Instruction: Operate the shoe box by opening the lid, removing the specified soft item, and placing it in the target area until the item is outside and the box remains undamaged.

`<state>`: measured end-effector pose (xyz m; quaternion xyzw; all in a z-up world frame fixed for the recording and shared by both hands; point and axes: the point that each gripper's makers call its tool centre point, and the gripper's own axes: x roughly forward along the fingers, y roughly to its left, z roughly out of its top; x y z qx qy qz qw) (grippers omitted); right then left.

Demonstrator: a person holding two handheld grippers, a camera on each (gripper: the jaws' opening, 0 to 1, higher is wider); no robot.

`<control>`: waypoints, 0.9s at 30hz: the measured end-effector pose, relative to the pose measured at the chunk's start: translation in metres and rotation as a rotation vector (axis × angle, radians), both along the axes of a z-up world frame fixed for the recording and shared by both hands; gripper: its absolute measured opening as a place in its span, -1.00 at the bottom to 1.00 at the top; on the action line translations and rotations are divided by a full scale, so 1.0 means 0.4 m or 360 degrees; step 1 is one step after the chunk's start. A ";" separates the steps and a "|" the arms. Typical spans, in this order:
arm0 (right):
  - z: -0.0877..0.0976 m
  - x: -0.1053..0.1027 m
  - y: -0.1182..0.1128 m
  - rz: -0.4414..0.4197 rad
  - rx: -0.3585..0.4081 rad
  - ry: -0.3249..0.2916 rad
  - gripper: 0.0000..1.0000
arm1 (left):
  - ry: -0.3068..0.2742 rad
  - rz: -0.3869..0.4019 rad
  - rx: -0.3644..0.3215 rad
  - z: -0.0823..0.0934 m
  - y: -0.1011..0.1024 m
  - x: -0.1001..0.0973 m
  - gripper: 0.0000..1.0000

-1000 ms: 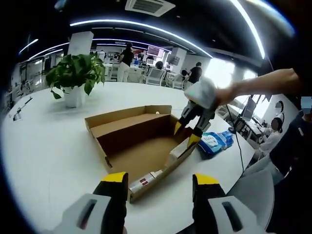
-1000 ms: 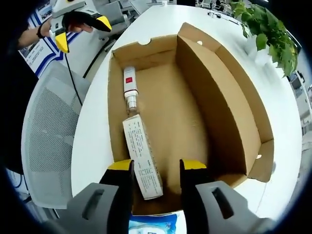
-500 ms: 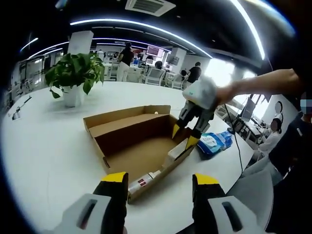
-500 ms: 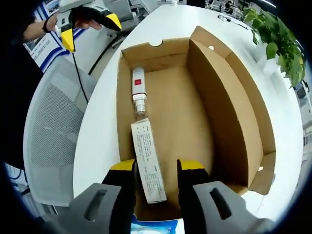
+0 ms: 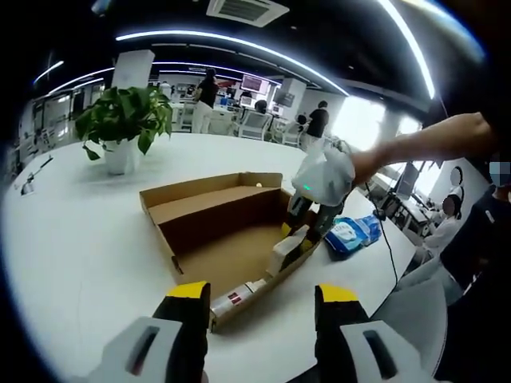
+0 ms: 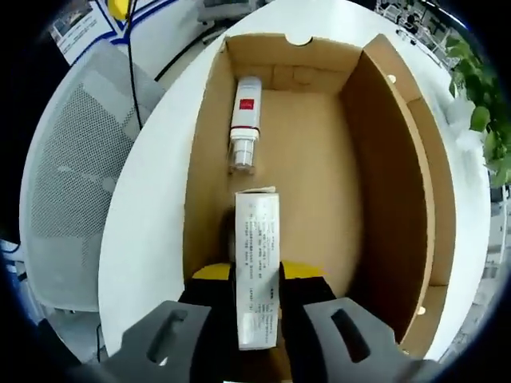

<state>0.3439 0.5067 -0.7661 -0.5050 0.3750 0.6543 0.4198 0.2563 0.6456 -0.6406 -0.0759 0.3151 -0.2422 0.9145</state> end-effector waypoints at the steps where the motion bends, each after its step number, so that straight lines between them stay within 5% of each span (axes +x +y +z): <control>1: 0.000 0.002 0.002 0.0004 0.0005 -0.0006 -0.63 | 0.0001 0.0002 0.0000 -0.001 0.002 0.000 0.07; 14: 0.061 0.030 0.000 -0.0128 0.0118 0.0018 -0.64 | 0.0011 0.0015 -0.0017 0.003 0.003 0.000 0.06; 27: 0.257 0.071 0.000 -0.0073 0.0258 -0.0139 -0.64 | -0.0051 -0.0027 -0.0006 0.056 -0.028 0.032 0.06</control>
